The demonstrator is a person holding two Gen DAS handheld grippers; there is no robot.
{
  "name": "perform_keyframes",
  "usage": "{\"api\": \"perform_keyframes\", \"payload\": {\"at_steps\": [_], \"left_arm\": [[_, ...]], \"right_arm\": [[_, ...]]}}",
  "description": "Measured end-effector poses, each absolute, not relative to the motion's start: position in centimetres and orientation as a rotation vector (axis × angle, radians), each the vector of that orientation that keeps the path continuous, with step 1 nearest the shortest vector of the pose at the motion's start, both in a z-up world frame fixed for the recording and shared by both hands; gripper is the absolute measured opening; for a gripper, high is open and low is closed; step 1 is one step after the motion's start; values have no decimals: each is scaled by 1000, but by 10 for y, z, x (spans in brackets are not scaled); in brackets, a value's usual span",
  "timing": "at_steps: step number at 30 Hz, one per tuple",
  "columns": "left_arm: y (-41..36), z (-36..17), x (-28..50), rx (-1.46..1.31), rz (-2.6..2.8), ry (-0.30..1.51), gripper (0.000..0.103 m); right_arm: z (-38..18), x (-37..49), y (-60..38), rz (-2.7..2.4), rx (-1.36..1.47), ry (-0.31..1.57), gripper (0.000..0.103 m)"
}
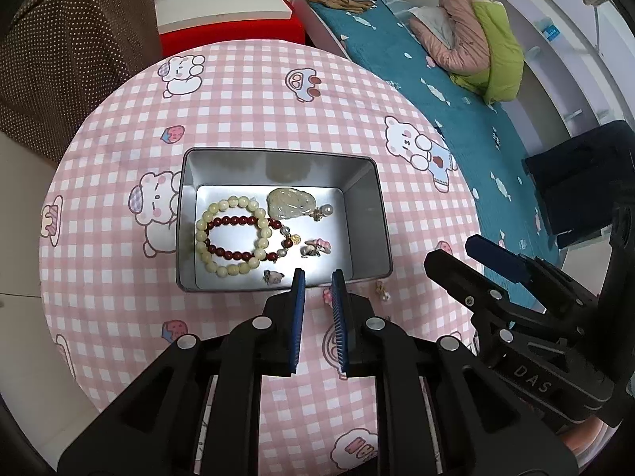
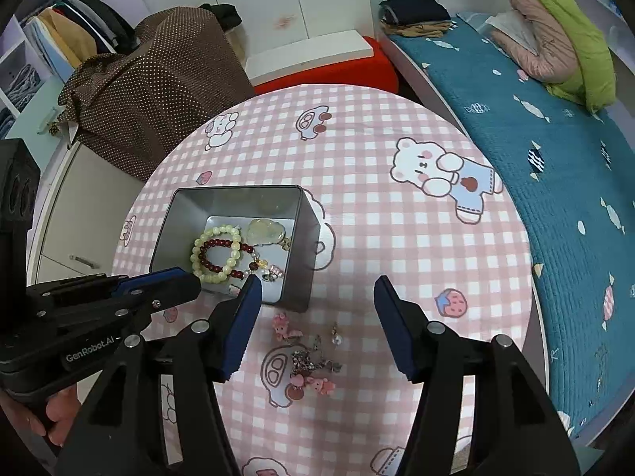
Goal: Organize jewelry
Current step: 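Move the left tool to a pink bear charm and close on it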
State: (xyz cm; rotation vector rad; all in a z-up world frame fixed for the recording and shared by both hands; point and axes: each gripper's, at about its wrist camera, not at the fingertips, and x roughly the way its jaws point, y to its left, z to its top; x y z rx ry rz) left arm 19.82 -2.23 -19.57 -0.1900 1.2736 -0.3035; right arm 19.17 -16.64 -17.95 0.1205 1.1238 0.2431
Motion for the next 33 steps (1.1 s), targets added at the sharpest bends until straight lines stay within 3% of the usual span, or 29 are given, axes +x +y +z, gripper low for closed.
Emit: {"api": "perform_keyframes", "payload": {"at_steps": [2, 6, 15, 30, 33], "left_arm": [[-23, -195, 194, -182, -308, 1273, 14], [-27, -194, 186, -160, -314, 1273, 29], [-41, -201, 165, -105, -345, 1284, 50], [-87, -248, 148, -11, -445, 1394, 50], [-97, -260, 148, 9, -454, 1409, 44]], "right_arm": [[-180, 189, -168, 236, 121, 1125, 59], [-184, 180, -173, 205, 118, 1132, 70], [-208, 157, -202, 68, 132, 1203, 93], [-232, 122, -237, -57, 183, 1257, 93], [-233, 120, -240, -63, 184, 1256, 93]]}}
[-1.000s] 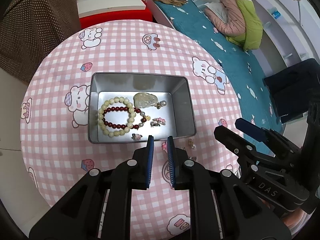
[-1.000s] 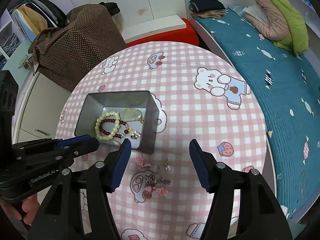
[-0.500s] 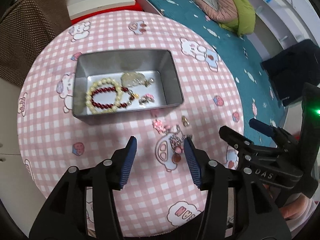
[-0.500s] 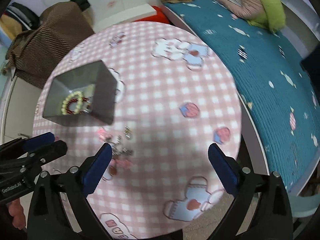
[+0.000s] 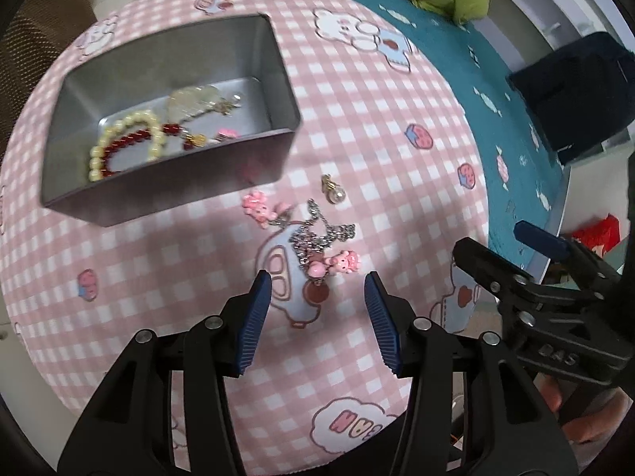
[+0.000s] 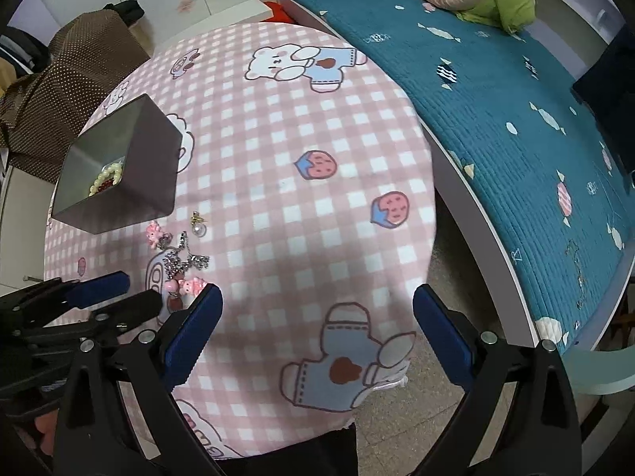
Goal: Organize jewelry
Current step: 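Move the left tool to a pink bear charm and close on it, then lift the pink charm with the left tool while the right tool grasps a small pearl charm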
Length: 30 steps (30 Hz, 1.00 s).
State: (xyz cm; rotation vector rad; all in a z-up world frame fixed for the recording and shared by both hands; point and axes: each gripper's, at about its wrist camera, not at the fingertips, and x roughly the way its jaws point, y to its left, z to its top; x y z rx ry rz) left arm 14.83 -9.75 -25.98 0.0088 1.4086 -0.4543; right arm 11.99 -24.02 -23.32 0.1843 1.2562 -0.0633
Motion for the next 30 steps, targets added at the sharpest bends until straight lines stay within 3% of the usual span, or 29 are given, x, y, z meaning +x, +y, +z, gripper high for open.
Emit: {"api": "perform_keyframes", "payload": {"at_steps": [7, 12, 27, 30], "left_arm": [[-109, -284, 154, 29, -434, 1463, 17], [-110, -287, 155, 11, -439, 1453, 8], [-70, -257, 155, -92, -387, 1406, 8], [-59, -249, 156, -126, -361, 1392, 8]], "right_arm": [[-236, 121, -244, -64, 194, 1258, 93], [-241, 122, -242, -50, 194, 1270, 93], [-243, 141, -212, 87, 149, 1265, 93], [-242, 148, -204, 121, 151, 1252, 87]]}}
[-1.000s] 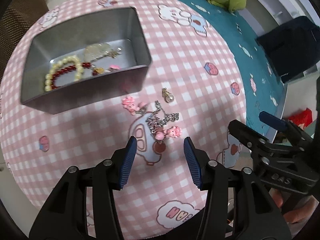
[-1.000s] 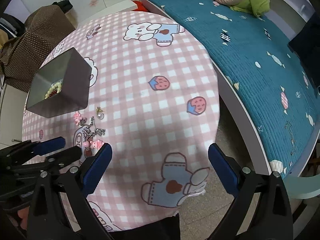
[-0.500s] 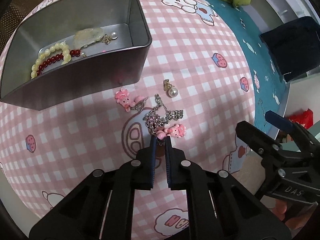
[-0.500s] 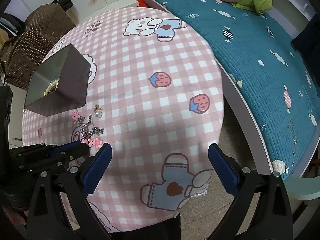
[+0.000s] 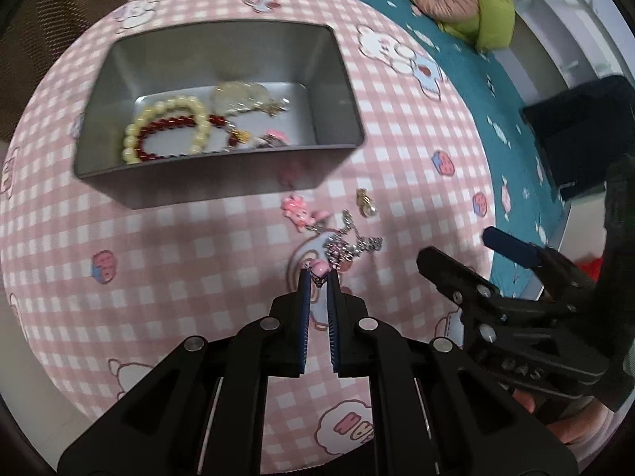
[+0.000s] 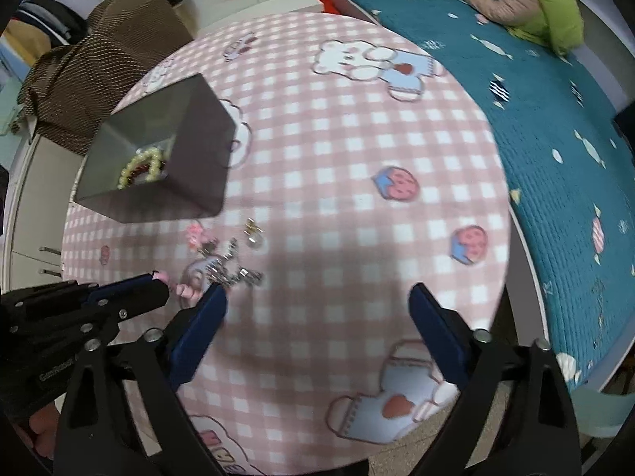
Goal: Organize jewelry
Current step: 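Lift the pink charm with the left tool while the right tool grasps a small pearl charm, then carry both charms over the grey tin and open both tools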
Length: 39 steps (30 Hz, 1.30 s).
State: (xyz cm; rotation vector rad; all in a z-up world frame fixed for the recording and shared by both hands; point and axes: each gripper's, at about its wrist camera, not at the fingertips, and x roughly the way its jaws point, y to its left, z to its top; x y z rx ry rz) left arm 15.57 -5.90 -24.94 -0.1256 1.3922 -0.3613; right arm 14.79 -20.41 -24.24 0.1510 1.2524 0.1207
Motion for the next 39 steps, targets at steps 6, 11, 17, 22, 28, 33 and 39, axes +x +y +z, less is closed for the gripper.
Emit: {"api": "perform_keyframes", "payload": {"at_steps": [6, 11, 17, 22, 28, 33, 39], "left_arm": [[-37, -245, 157, -172, -305, 1385, 8], [-25, -246, 161, -208, -261, 1387, 8], [-15, -246, 165, -236, -239, 1379, 8], [-14, -248, 168, -245, -233, 1381, 8], [-14, -242, 167, -239, -246, 1364, 8], [-14, -237, 166, -233, -255, 1351, 8], [-11, -238, 163, -242, -246, 1352, 8]], "right_arm": [[-247, 167, -189, 190, 150, 1247, 61], [-253, 179, -181, 203, 130, 1251, 46], [-269, 185, -169, 220, 92, 1288, 39], [-265, 182, -166, 180, 10, 1265, 12], [-262, 180, -178, 167, 68, 1268, 2], [-261, 181, -178, 164, 107, 1274, 15], [-257, 185, -175, 166, 78, 1237, 47]]}}
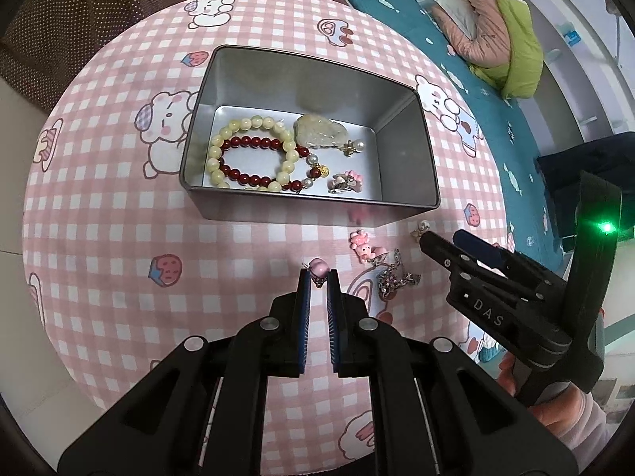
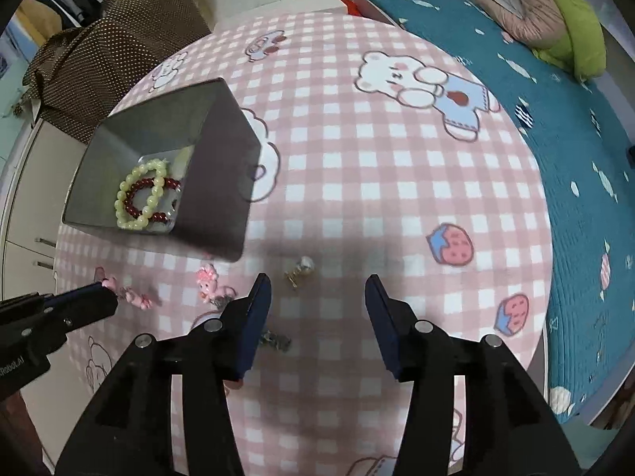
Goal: Organize jewelry
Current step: 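Carry both charms over the grey tin and open both tools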
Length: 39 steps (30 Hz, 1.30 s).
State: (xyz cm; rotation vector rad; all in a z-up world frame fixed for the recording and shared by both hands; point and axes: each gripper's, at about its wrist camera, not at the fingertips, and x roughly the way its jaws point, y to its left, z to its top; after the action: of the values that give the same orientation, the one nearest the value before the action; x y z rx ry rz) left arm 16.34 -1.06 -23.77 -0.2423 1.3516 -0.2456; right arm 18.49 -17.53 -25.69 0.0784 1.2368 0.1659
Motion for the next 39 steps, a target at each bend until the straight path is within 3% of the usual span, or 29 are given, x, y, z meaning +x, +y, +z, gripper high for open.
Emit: {"api": "perform_keyframes", "payload": {"at_steps": [4, 6, 8, 15, 31, 39], "left_arm": [[-9, -240, 164, -250, -235, 1352, 8], [-7, -240, 164, -255, -230, 1351, 8], [-6, -240, 163, -264, -227, 1349, 8], [-7, -232, 166, -267, -234, 1330, 8], [-27, -159, 186, -258, -322, 1169, 8], [-43, -164, 207, -209, -336, 1181, 9]], "right_arm": [[-267, 192, -167, 174, 35, 1249, 39], [-267, 190, -162, 176, -4, 1221, 28], [-268, 190, -163, 159, -23, 1219, 11], [-264, 193, -172, 163, 52, 1236, 10], [-190, 195, -179, 197, 124, 1091, 10], [-180, 200, -174, 233, 150, 1075, 10]]}}
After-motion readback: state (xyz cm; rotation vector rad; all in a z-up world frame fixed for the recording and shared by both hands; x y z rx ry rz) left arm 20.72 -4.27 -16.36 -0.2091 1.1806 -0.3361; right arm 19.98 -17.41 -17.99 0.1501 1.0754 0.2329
